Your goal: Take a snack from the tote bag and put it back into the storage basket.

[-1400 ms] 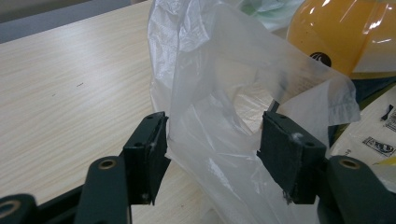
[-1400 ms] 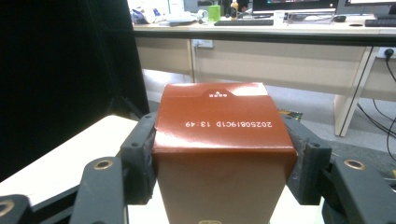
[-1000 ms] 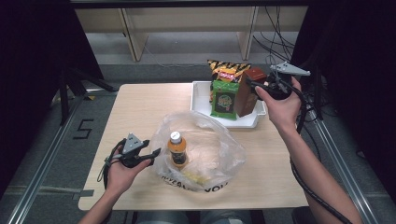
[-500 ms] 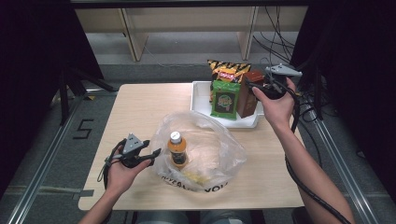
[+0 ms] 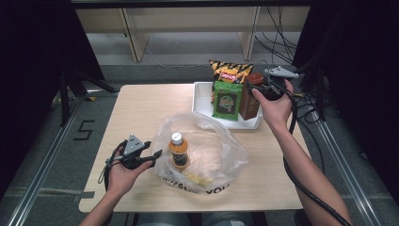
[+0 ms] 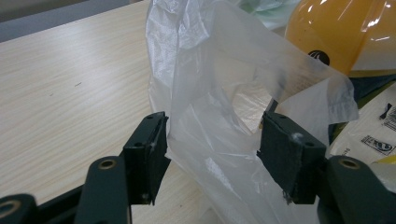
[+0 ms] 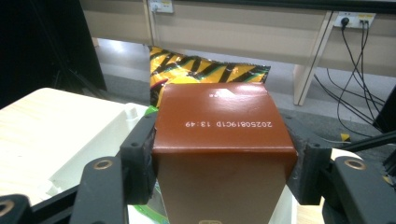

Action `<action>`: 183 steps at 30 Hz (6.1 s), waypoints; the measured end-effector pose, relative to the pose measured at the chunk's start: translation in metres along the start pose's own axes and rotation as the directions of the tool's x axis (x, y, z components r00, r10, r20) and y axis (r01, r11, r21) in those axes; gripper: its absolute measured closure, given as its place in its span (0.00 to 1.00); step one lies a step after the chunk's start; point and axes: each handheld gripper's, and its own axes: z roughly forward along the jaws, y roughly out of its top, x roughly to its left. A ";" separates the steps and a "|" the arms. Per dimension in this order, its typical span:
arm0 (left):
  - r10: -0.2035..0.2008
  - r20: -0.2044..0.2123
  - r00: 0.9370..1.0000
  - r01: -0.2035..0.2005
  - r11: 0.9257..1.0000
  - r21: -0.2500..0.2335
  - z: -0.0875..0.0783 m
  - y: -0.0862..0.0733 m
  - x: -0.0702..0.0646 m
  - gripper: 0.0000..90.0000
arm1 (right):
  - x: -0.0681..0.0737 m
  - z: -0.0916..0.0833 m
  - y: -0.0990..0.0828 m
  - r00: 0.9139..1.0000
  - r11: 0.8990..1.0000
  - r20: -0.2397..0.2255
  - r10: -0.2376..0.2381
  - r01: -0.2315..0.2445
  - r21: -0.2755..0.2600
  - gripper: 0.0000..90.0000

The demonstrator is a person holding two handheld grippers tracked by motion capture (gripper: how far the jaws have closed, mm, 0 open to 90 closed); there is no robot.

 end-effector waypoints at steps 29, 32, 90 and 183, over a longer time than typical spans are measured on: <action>0.001 0.001 1.000 -0.001 1.000 0.000 0.000 0.000 0.000 0.45 | 0.000 0.020 -0.016 0.996 0.996 0.073 0.059 -0.063 0.062 0.43; 0.000 0.001 1.000 0.000 1.000 0.001 0.000 0.000 0.000 0.45 | 0.001 0.021 -0.018 0.995 0.995 0.070 0.074 -0.078 0.062 0.43; 0.001 0.018 1.000 -0.001 1.000 -0.011 0.000 0.001 0.000 0.45 | -0.011 -0.001 -0.014 0.996 0.997 0.054 0.075 -0.075 -0.007 0.44; 0.055 0.172 0.983 -0.041 0.996 -0.084 0.026 0.024 -0.052 0.17 | 0.010 -0.083 -0.114 0.981 0.995 -0.177 0.074 -0.062 0.075 0.47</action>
